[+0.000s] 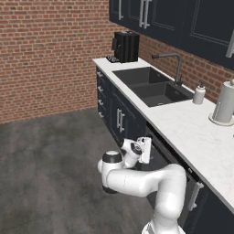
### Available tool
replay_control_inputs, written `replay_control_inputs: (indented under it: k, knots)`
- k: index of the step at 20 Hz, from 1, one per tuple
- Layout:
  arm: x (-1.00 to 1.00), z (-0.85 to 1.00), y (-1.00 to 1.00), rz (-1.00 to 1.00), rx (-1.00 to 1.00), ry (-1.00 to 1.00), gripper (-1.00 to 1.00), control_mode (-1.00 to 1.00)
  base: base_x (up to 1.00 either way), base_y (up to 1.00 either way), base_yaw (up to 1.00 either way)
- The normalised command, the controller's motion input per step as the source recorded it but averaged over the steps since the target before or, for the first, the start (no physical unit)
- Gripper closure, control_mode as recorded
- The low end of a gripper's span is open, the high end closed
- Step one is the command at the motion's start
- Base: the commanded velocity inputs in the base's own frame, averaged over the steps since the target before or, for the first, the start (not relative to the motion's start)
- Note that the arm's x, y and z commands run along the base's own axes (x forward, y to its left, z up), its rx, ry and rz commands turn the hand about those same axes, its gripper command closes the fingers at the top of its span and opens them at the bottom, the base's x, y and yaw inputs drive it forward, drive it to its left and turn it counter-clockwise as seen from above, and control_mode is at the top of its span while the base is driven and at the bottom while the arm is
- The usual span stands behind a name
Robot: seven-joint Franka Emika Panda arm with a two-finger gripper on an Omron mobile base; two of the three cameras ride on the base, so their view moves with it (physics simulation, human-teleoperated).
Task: Pick up the cup and bowl from the counter, place them in the dishwasher, and close the dishwasher door.
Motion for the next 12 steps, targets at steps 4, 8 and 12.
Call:
replay_control_inputs:
  k: [4,8,12]
  knots:
    - [0.07,-0.38,-0.48,-0.10,-0.18,0.00,-1.00,-1.00,0.00,0.00,0.00]
    - [0.11,-0.42,-0.27,-0.11,-0.20,0.00,-1.00,-1.00,0.00,0.00,0.00]
    - [0.06,-0.29,-0.46,-0.11,-0.18,-0.02,-1.00,-1.00,0.00,0.00,0.00]
